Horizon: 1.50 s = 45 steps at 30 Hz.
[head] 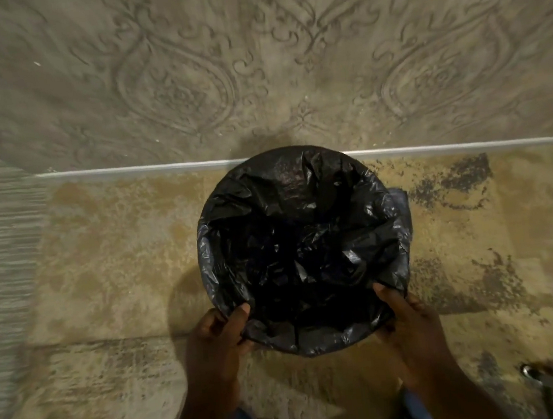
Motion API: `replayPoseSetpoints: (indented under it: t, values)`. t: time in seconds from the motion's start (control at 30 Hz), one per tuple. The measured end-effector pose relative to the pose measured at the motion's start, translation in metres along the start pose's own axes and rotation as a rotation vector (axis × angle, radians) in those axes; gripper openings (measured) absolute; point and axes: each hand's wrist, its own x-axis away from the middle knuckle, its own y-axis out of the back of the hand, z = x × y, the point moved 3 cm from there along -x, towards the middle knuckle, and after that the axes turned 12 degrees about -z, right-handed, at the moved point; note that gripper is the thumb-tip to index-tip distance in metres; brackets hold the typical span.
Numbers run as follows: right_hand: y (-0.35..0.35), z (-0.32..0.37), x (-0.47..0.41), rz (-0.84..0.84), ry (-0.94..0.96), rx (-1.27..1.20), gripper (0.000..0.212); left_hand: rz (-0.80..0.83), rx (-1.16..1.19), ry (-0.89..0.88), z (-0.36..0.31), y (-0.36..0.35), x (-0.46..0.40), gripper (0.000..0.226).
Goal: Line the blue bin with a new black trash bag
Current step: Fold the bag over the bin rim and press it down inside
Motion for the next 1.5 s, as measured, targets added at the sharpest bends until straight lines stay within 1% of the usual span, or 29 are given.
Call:
replayPoseSetpoints:
  t: [0.1, 0.2, 0.23, 0.27, 0.33, 0.37, 0.47, 0.53, 0.6, 0.7, 0.8, 0.97, 1.07, 1.27, 1.4, 1.5]
  values:
    - [-0.007, 0.024, 0.039, 0.035, 0.008, 0.002, 0.019, 0.02, 0.044, 0.019, -0.034, 0.019, 0.023, 0.008]
    - [-0.019, 0.048, 0.083, 0.064, 0.03, 0.0, 0.015, 0.059, 0.041, 0.011, -0.075, 0.046, 0.047, 0.029]
    - [-0.024, 0.055, 0.098, 0.062, 0.002, -0.066, 0.018, 0.072, 0.048, 0.005, -0.09, 0.054, 0.056, 0.035]
    - [-0.026, 0.063, 0.11, 0.071, 0.016, -0.088, 0.021, 0.079, 0.057, 0.002, -0.103, 0.061, 0.065, 0.039]
    - [-0.036, 0.074, 0.133, 0.055, 0.089, -0.011, 0.025, 0.054, 0.083, 0.001, -0.126, 0.076, 0.074, 0.043]
    - [-0.041, 0.077, 0.143, 0.071, 0.088, -0.009, 0.025, 0.045, 0.089, 0.007, -0.136, 0.082, 0.077, 0.039]
    - [-0.058, 0.085, 0.165, 0.115, 0.112, 0.002, 0.016, 0.043, 0.105, 0.024, -0.157, 0.099, 0.079, 0.015]
    - [-0.067, 0.087, 0.172, 0.113, 0.131, 0.012, 0.018, 0.001, 0.116, 0.025, -0.165, 0.107, 0.075, 0.015]
    - [-0.08, 0.088, 0.175, 0.124, 0.173, 0.047, 0.026, -0.036, 0.149, 0.009, -0.172, 0.115, 0.071, 0.011]
    - [-0.099, 0.085, 0.178, 0.154, 0.201, 0.07, 0.022, -0.057, 0.16, 0.004, -0.179, 0.122, 0.06, 0.003]
    - [-0.126, 0.073, 0.179, 0.172, 0.214, 0.084, 0.019, -0.078, 0.194, 0.005, -0.185, 0.139, 0.042, 0.004]
    - [-0.183, 0.03, 0.179, 0.155, 0.118, 0.023, 0.022, -0.136, 0.183, -0.004, -0.188, 0.175, -0.012, 0.005]
    - [-0.223, -0.007, 0.174, 0.159, 0.104, 0.007, 0.027, -0.151, 0.167, -0.003, -0.183, 0.201, -0.061, 0.012]
    - [-0.317, -0.083, 0.148, 0.155, 0.041, -0.085, 0.024, -0.127, 0.154, -0.016, -0.17, 0.245, -0.179, 0.019]
    - [-0.374, -0.127, 0.133, 0.185, 0.037, -0.079, 0.02, -0.111, 0.148, -0.043, -0.163, 0.272, -0.249, 0.014]
    - [-0.405, -0.155, 0.124, 0.189, 0.072, -0.058, 0.018, -0.088, 0.134, -0.051, -0.16, 0.287, -0.291, 0.018]
